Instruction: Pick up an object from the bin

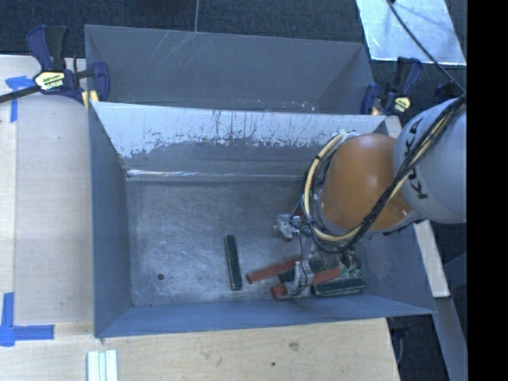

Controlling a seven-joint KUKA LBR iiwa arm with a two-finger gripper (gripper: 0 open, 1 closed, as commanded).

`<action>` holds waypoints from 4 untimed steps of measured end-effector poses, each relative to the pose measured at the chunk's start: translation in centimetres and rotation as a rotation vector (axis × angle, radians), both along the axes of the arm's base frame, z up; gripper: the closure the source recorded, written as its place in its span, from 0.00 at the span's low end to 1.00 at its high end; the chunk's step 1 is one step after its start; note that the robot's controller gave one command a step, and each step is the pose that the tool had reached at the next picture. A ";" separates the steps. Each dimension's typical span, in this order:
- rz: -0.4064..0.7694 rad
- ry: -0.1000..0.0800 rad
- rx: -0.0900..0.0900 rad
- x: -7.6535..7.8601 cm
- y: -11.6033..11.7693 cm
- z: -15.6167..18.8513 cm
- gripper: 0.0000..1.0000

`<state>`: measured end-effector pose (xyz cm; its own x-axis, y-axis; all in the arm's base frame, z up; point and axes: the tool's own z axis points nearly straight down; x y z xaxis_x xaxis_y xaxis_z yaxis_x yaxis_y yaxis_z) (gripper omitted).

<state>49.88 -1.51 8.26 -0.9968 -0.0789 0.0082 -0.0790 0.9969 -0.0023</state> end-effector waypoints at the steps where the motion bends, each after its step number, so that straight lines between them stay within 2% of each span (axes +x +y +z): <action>1: -0.014 -0.010 0.003 -1.3 -3.5 -1.3 0.00; 2: -0.011 -0.011 0.003 -1.2 -3.3 -0.9 1.00; 3: 0.643 -0.041 0.010 0.1 -8.2 -0.9 1.00; 4: 0.673 -0.017 0.001 2.3 -11.8 1.2 1.00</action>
Offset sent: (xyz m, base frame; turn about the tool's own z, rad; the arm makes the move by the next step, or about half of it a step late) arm -0.0138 -0.0329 -0.0126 0.0097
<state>52.20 -13.27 9.42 -0.7300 -0.6834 -0.0073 -0.6834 0.7300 -0.0083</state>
